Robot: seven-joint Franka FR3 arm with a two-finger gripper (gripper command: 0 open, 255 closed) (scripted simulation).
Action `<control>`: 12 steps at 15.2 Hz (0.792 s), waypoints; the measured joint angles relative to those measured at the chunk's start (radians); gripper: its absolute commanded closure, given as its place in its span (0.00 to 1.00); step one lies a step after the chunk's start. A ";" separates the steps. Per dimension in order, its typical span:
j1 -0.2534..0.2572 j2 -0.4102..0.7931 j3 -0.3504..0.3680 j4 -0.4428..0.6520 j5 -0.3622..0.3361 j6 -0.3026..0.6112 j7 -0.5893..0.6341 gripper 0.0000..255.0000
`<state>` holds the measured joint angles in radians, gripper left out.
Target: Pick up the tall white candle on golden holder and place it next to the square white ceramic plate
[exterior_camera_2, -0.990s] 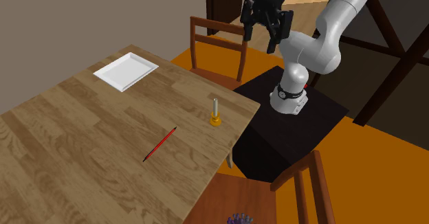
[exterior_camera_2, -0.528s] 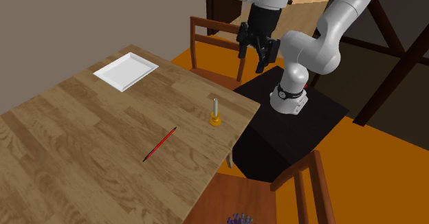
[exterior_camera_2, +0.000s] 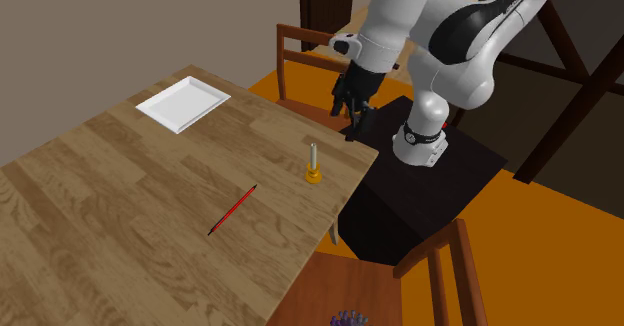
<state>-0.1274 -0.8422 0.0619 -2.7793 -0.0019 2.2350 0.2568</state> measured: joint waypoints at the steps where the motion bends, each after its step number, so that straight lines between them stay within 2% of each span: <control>1: -0.013 0.005 0.008 -0.038 -0.008 0.055 0.016 0.00; 6: -0.100 0.135 0.089 -0.152 -0.053 0.358 0.140 0.00; 9: -0.198 0.258 0.171 -0.181 -0.106 0.548 0.236 0.00; 12: -0.262 0.339 0.210 -0.183 -0.141 0.648 0.270 0.00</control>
<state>-0.3896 -0.5033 0.2723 -2.9626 -0.1433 2.8827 0.5269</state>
